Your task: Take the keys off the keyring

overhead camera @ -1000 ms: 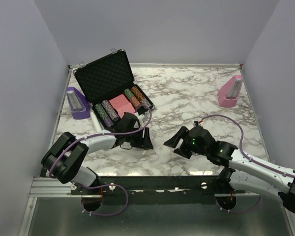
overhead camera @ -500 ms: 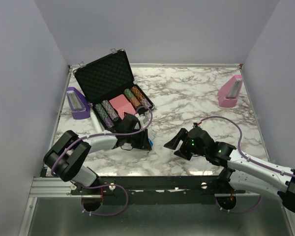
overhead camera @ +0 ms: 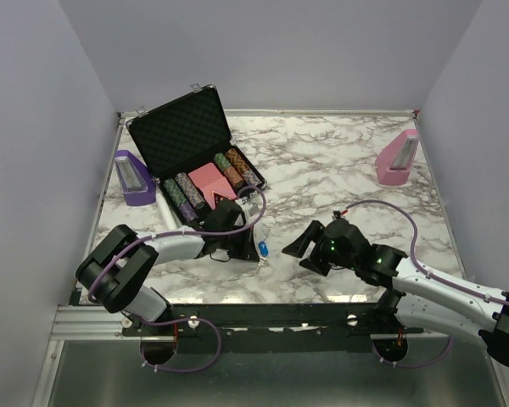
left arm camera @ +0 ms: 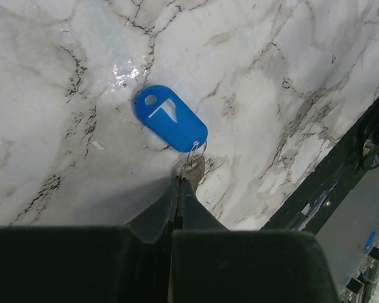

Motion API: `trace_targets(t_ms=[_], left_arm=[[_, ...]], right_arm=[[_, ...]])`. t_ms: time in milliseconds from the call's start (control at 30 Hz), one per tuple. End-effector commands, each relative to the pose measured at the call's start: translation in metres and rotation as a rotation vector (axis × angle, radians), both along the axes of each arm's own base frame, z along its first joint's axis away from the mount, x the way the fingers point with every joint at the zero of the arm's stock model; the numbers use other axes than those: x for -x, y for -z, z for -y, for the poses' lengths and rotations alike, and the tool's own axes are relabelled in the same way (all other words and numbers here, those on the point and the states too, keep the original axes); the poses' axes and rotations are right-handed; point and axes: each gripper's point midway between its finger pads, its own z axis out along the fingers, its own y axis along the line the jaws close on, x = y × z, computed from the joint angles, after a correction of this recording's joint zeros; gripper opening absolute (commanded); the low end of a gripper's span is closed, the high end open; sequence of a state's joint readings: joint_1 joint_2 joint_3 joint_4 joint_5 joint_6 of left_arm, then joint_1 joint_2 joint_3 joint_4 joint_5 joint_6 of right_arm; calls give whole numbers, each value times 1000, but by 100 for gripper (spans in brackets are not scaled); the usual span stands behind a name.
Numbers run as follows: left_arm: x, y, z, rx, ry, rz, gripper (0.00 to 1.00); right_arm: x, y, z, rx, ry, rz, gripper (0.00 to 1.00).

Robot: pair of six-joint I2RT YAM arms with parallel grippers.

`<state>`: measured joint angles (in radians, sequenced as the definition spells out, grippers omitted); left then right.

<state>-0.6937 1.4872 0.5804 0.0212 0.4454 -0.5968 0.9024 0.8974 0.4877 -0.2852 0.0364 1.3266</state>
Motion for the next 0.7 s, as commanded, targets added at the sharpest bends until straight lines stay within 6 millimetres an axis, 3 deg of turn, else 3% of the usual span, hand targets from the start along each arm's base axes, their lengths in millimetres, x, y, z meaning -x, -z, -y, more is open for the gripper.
trace_targets(t_ms=[0,400,667], left_arm=[[-2,-9,2,-2,0,39,0],[-1,-43,2,22,-9,74,0],[4,-71,4,51,30,97,0]], right_arm=[[2,-1,-7,-32,-39,25,82],[5,7,-28,-173,-85,24,78],[-3,-22,-38,-166,-173,162,78]])
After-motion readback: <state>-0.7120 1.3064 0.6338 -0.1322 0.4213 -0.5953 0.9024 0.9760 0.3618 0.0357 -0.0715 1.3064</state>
